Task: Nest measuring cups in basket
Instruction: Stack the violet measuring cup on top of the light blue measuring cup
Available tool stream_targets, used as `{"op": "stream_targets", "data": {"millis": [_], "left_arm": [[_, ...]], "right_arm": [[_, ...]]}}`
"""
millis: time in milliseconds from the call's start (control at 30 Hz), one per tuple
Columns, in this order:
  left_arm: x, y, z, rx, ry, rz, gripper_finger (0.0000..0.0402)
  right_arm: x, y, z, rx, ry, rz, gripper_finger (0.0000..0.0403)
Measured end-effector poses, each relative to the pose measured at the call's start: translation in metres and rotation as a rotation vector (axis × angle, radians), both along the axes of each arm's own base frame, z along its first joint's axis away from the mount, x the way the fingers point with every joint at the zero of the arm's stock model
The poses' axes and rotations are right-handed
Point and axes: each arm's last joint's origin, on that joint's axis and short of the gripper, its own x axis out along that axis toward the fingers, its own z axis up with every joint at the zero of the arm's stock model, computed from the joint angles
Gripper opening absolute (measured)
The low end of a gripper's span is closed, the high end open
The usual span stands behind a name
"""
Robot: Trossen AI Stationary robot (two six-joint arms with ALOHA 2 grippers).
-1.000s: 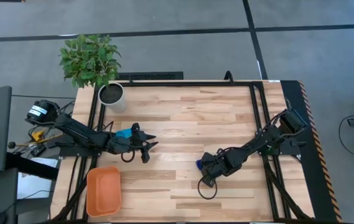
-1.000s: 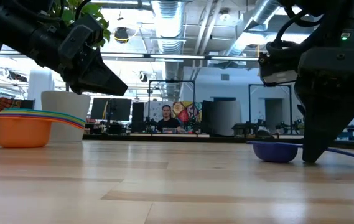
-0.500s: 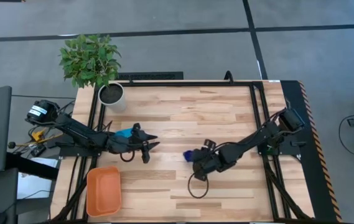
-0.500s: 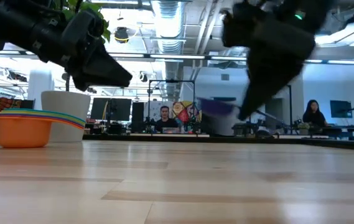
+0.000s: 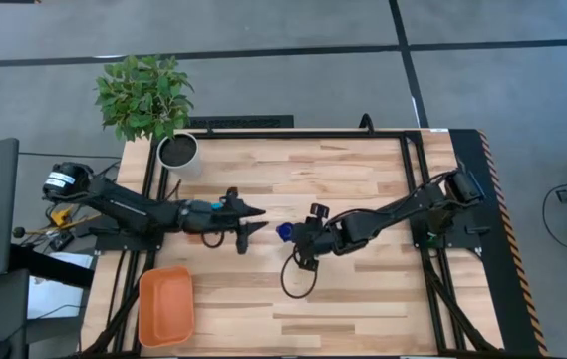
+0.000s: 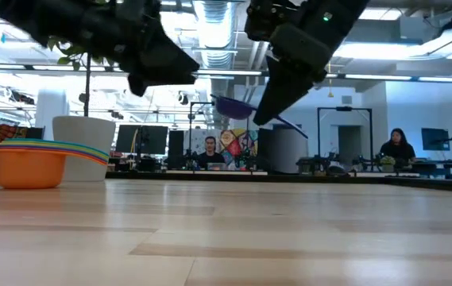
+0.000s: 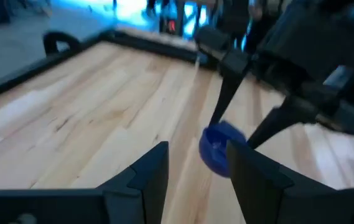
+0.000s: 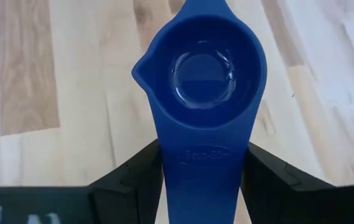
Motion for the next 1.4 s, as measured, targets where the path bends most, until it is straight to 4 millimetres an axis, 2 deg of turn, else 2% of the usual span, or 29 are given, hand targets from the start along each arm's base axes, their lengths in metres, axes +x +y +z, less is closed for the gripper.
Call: {"op": "stream_targets", "data": {"millis": [200, 367, 533, 733, 900, 1133, 1200, 1300, 1400], "left_arm": [[0.022, 0.018, 0.032, 0.038, 0.116, -0.07, 0.0165], [0.029, 0.025, 0.05, 0.108, 0.157, -0.111, 0.0165], [0.034, 0.035, 0.045, 0.102, 0.186, -0.134, 0.0165], [0.05, 0.042, 0.023, 0.049, 0.238, -0.191, 0.0165], [0.064, 0.042, 0.021, 0.034, 0.293, -0.223, 0.0165], [0.082, 0.044, 0.022, 0.08, 0.488, -0.211, 0.0165], [0.081, 0.044, 0.022, 0.084, 0.55, -0.219, 0.0164], [0.087, 0.044, 0.025, 0.102, 0.557, -0.226, 0.0163], [0.091, 0.044, 0.028, 0.117, 0.56, -0.232, 0.0142]], "right_arm": [[0.005, -0.005, 0.007, -0.027, -0.006, 0.024, 0.0194], [0.006, -0.009, 0.008, -0.033, -0.011, 0.026, 0.0197], [0.009, -0.008, 0.01, -0.044, -0.03, 0.046, 0.0201], [0.01, -0.009, 0.011, -0.052, -0.037, 0.057, 0.0195], [0.01, -0.012, 0.011, -0.052, -0.036, 0.048, 0.0199], [0.011, -0.015, 0.011, -0.058, -0.038, 0.049, 0.0196], [0.012, -0.015, 0.012, -0.056, -0.046, 0.049, 0.0195], [0.012, -0.015, 0.012, -0.06, -0.053, 0.055, 0.0196], [0.013, -0.014, 0.013, -0.06, -0.056, 0.056, 0.0198]]}}
